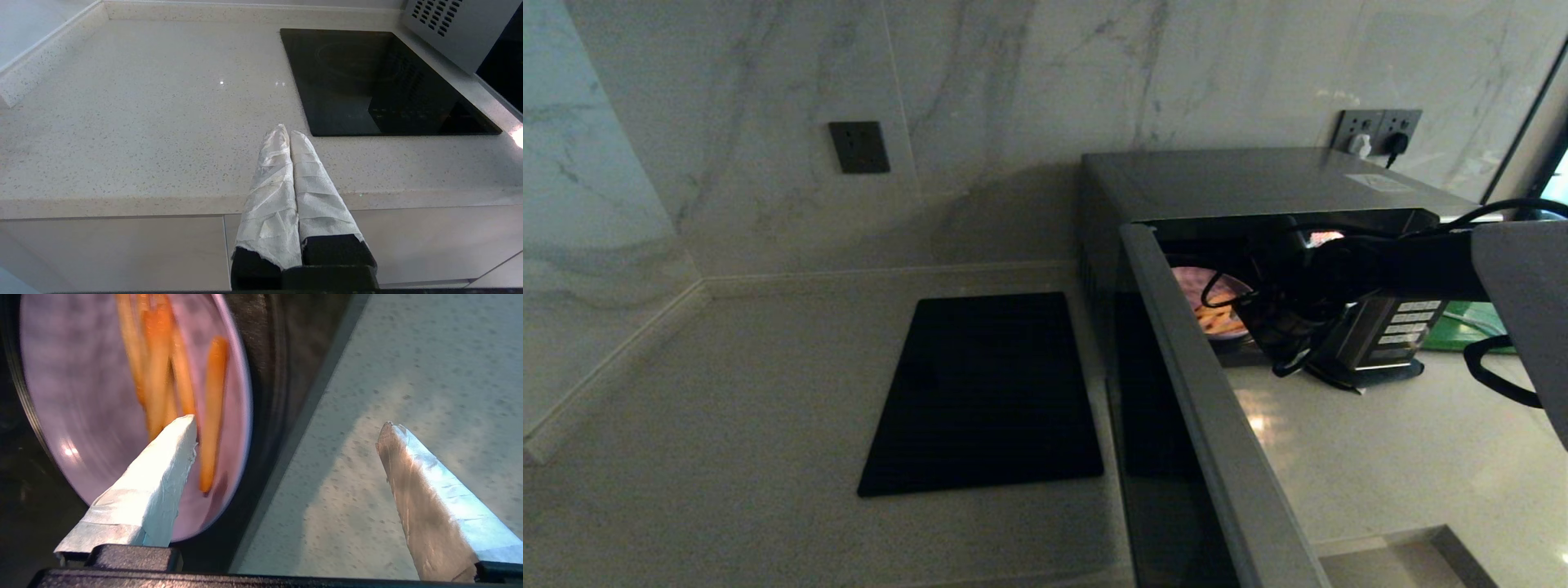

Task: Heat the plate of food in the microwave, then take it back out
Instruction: Take the plate out of the microwave

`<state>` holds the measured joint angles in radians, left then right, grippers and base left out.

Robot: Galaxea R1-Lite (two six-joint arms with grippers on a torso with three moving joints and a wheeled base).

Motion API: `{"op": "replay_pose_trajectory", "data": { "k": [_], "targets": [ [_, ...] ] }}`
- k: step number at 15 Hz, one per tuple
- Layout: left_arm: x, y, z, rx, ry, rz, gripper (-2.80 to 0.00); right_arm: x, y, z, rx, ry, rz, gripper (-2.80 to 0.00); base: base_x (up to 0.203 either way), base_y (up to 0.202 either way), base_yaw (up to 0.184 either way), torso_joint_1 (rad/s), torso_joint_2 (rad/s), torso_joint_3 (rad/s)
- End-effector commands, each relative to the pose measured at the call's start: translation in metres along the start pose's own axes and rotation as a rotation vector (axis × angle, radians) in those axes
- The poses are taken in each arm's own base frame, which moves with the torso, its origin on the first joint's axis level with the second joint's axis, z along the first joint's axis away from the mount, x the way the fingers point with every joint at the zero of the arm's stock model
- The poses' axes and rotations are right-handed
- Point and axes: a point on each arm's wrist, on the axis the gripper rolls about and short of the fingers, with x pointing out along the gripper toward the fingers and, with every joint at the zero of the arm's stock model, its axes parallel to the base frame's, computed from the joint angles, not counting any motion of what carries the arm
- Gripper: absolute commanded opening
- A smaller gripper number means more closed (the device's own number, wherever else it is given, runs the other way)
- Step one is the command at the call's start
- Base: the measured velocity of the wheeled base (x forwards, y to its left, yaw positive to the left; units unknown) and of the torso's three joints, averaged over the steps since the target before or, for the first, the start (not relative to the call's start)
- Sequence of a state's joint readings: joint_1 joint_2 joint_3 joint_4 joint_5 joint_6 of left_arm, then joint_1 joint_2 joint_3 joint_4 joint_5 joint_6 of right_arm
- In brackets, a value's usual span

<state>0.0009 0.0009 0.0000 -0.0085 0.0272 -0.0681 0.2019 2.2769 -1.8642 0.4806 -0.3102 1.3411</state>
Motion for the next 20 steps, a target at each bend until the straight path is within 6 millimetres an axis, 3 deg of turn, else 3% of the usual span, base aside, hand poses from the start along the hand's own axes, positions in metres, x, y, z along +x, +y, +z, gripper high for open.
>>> {"op": "replay_pose_trajectory", "data": {
  "k": [1,6,10,15,20],
  "targets": [
    [0.0,0.0,0.0,-0.001,0.0,0.001,-2.8,0.007,0.002,-0.002,0.006,-0.001,-0.002,0.0,0.0,0.0,0.0,0.0,0.0,0.0],
    [0.0,0.0,0.0,-0.001,0.0,0.001,-2.8,0.03,0.002,-0.009,-0.001,-0.002,-0.02,0.0,0.0,0.0,0.0,0.0,0.0,0.0],
    [0.0,0.0,0.0,-0.001,0.001,0.0,-2.8,0.037,0.001,-0.01,-0.003,-0.002,-0.029,0.0,0.0,0.0,0.0,0.0,0.0,0.0],
    [0.0,0.0,0.0,-0.001,0.0,0.0,-2.8,0.034,-0.006,-0.011,-0.026,0.009,-0.093,0.0,0.0,0.0,0.0,0.0,0.0,0.0],
    [0.0,0.0,0.0,-0.001,0.0,0.0,-2.8,0.018,-0.008,-0.005,-0.045,0.008,-0.127,0.0,0.0,0.0,0.0,0.0,0.0,0.0]
  ]
}}
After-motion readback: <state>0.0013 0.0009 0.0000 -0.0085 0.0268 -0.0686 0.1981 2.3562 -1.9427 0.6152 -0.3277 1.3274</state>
